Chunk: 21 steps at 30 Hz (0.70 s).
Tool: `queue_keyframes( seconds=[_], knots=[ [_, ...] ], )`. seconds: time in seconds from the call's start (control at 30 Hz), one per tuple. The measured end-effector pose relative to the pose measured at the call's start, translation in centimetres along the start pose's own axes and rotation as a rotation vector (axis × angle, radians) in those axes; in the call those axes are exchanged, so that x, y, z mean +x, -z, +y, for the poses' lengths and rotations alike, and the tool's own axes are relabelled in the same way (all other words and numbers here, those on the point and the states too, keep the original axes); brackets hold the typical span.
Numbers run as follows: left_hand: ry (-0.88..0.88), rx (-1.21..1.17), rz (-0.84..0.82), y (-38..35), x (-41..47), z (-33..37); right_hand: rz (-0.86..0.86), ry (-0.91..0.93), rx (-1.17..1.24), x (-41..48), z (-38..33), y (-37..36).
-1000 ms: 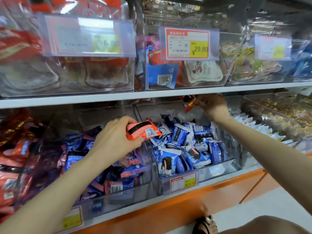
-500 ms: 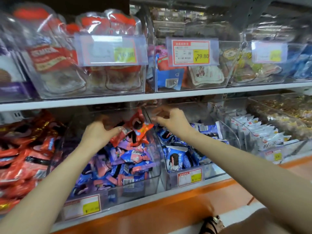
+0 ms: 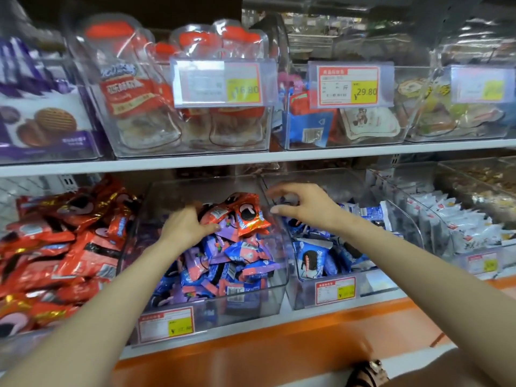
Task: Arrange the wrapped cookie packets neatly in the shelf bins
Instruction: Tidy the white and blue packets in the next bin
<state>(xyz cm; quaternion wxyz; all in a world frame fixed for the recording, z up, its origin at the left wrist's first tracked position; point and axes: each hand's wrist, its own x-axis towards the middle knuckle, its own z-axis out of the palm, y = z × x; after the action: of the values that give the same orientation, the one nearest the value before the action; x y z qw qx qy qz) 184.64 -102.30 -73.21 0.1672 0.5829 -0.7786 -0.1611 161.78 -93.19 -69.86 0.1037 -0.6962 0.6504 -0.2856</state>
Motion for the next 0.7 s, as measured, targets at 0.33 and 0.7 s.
queue_keyframes(
  seconds=[0.33, 0.7],
  knots=[
    [-0.065, -0.017, 0.155, 1.0, -2.1, -1.0, -0.259, 0.040, -0.454, 4.0, -3.5, -3.1],
    [0.073, -0.220, 0.655, 8.7, -8.9, -13.8, -0.140, 0.309, 0.137, 5.9, -15.9, -11.8]
  ],
)
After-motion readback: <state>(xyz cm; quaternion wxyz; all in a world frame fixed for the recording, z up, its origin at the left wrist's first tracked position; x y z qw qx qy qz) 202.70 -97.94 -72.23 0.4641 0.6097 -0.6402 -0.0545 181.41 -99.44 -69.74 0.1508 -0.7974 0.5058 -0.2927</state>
